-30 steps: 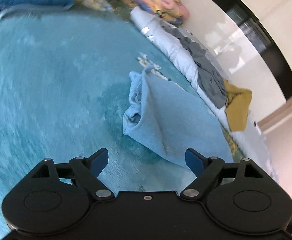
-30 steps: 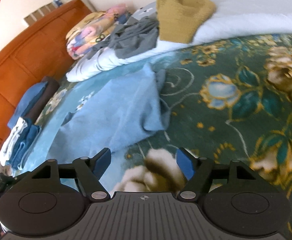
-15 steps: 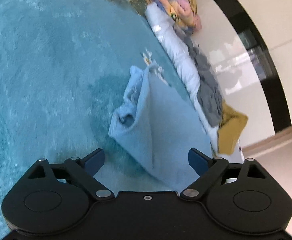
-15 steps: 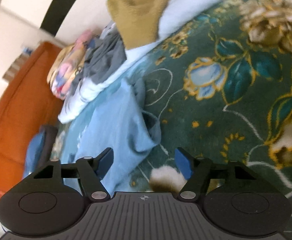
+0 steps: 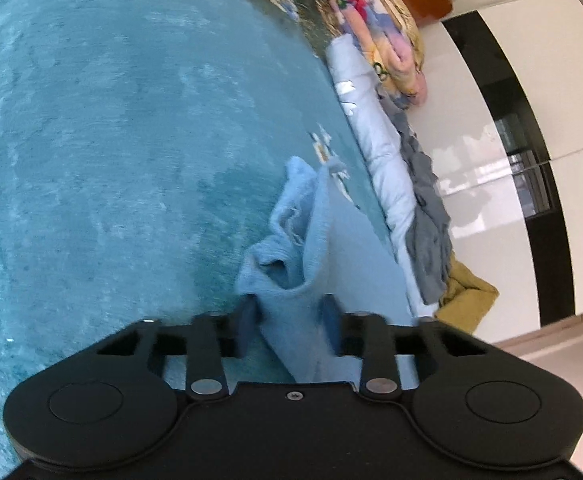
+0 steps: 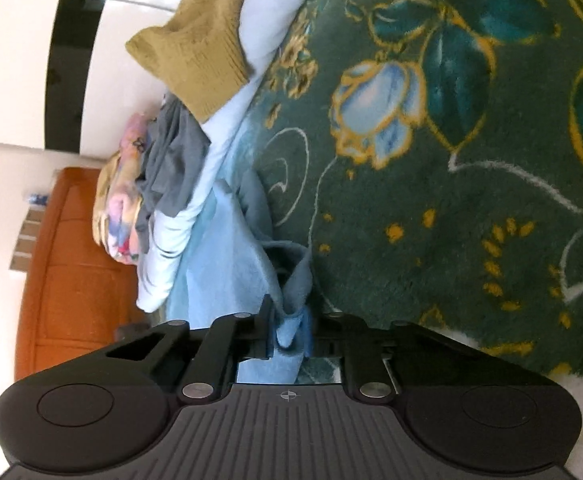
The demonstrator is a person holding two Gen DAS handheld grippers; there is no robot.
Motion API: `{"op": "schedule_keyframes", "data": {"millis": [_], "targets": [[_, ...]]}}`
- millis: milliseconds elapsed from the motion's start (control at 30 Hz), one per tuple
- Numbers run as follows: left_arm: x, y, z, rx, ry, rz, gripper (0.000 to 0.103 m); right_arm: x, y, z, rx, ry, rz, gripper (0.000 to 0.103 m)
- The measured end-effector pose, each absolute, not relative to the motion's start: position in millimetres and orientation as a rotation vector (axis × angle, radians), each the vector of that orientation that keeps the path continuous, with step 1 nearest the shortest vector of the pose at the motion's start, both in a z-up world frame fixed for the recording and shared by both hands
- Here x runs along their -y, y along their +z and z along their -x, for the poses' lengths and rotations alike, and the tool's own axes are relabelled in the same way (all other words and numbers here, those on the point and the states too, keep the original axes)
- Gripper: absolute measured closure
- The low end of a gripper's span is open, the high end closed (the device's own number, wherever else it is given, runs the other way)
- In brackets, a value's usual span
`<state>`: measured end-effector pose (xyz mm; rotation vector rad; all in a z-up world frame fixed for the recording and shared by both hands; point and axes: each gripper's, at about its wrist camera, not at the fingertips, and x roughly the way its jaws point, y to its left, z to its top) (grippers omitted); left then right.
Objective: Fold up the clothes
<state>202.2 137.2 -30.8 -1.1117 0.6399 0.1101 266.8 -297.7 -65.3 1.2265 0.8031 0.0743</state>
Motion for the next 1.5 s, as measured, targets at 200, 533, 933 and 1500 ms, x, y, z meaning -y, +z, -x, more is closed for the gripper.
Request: {"op": "schedule_keyframes", "data": {"millis": [200,533,933,1500], "targets": [[-139.9,-32.3,-200.7,-0.618,0.135,1.107,0.097,304.1,-46.7,-270.4,-0.756,0.107,-1.132,0.098],[-141.2,-34.2,-199.7,-0.654,0.107,1.132,0.093,319.1,-46.9,-269.0,-0.791,0.105,-1.094,0.097],[-133.0,-30.5,-214.9,-0.672,0.053,1.084,0.072,302.7,-57.3,-269.1,-0.828,0.146,-1.093,0.073],[-126.1,8.8,-216.5,-0.669,0.151,0.91,0.1,278.0,-27.7,-281.6,-0.79,0.176,-0.995,0.098]]}}
